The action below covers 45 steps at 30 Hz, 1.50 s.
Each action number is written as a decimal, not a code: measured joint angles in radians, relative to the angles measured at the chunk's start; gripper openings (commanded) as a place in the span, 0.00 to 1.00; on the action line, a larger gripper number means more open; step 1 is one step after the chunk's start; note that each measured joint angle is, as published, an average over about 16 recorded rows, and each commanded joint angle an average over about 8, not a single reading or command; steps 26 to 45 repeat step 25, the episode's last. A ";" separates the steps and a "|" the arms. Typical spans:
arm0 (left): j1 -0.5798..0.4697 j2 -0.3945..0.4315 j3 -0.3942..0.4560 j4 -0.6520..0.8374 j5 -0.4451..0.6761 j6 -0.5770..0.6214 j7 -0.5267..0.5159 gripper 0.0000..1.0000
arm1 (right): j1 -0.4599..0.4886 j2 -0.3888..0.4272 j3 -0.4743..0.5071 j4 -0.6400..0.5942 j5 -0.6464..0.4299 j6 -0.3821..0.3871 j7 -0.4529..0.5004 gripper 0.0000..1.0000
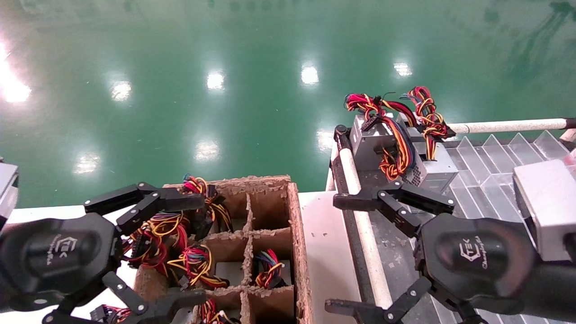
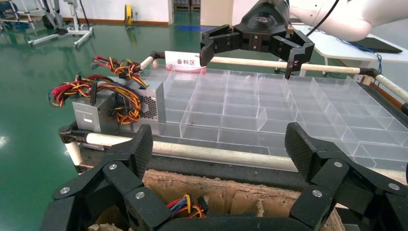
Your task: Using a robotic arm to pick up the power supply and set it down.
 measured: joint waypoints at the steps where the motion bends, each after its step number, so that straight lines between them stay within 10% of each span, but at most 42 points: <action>1: 0.000 0.000 0.000 0.000 0.000 0.000 0.000 1.00 | 0.000 0.000 0.000 0.000 0.000 0.000 0.000 1.00; 45: 0.000 0.000 0.000 0.000 0.000 0.000 0.000 1.00 | 0.000 0.000 0.000 0.000 0.000 0.000 0.000 1.00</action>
